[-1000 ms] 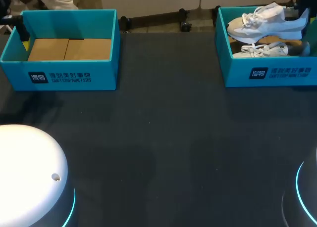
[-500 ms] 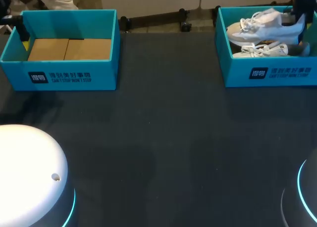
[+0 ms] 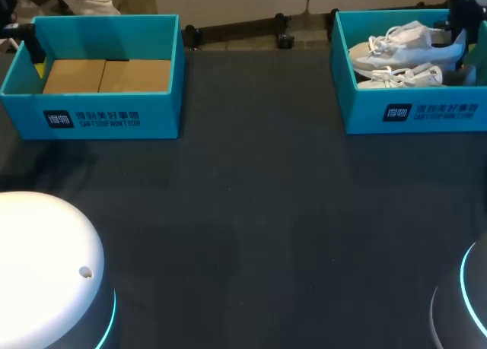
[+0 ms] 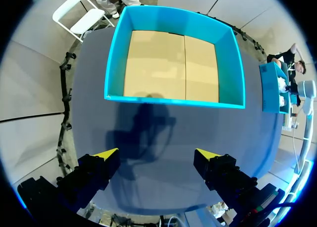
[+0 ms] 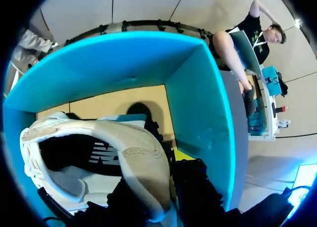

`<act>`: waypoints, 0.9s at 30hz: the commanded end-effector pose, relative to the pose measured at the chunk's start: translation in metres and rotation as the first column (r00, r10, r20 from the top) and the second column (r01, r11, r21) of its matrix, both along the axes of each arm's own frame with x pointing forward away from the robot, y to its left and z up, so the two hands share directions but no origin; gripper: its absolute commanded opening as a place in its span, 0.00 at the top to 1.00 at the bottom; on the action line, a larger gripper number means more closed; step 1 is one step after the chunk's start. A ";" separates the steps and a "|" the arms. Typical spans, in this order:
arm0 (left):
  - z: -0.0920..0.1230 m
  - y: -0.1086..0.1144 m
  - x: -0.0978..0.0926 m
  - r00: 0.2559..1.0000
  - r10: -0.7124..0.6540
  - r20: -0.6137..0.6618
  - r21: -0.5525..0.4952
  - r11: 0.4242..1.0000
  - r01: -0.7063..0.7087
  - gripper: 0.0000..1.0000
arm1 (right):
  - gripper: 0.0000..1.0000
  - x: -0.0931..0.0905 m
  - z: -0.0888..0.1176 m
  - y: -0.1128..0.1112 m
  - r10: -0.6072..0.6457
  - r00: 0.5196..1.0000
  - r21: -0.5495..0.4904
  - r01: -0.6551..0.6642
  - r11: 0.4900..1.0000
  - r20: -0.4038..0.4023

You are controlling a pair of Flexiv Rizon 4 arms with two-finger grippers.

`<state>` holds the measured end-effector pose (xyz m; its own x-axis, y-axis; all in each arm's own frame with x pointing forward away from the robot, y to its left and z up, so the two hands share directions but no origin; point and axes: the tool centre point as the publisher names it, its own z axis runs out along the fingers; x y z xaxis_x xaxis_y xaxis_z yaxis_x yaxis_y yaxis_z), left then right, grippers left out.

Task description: Take the shoe out of the shoebox, open the shoe tongue, remove and reinsert the insole, then place the shoe into the shoebox

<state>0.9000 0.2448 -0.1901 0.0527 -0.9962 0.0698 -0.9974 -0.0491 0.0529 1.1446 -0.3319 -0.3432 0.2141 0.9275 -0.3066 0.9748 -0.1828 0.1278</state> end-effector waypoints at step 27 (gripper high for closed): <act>0.000 0.000 0.000 1.000 0.000 -0.002 0.003 1.000 0.000 0.00 | 1.00 0.015 -0.036 -0.004 0.034 0.995 0.049 -0.030 0.998 -0.089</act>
